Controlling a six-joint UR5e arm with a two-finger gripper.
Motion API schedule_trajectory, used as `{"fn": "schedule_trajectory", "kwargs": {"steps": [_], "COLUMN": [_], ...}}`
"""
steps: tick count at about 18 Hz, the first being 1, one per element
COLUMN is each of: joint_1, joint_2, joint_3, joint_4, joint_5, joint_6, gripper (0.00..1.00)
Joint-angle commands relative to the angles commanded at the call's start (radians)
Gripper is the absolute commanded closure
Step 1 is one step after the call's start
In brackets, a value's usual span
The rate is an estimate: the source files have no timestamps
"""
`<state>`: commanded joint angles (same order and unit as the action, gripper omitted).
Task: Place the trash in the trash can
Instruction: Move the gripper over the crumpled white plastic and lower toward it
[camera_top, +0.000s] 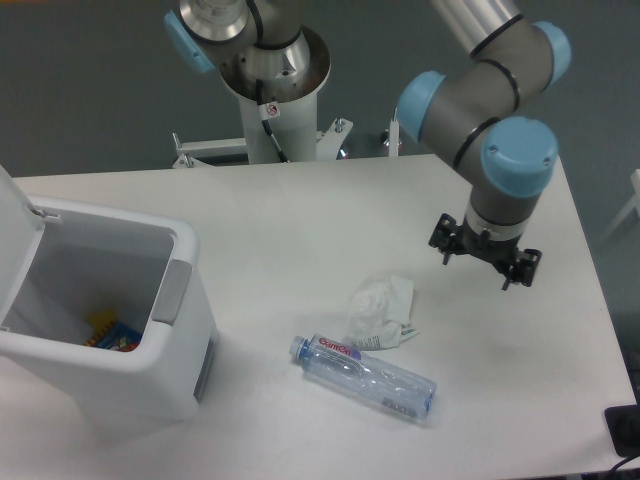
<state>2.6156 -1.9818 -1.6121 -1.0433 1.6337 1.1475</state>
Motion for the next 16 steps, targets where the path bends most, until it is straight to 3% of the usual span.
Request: {"fn": "schedule_trajectory", "kwargs": {"steps": [2, 7, 13, 16], "joint_1": [-0.012, -0.083, -0.103, -0.103], "joint_2": [-0.005, 0.009, -0.003, -0.009], "joint_3": [-0.038, -0.129, -0.131, -0.13], "joint_4": [0.035, 0.04, 0.045, 0.054], "joint_5": [0.006, 0.008, 0.006, 0.009], "joint_6": [-0.012, -0.017, -0.091, -0.094], "gripper": [0.0, 0.0, 0.0, 0.11]}}
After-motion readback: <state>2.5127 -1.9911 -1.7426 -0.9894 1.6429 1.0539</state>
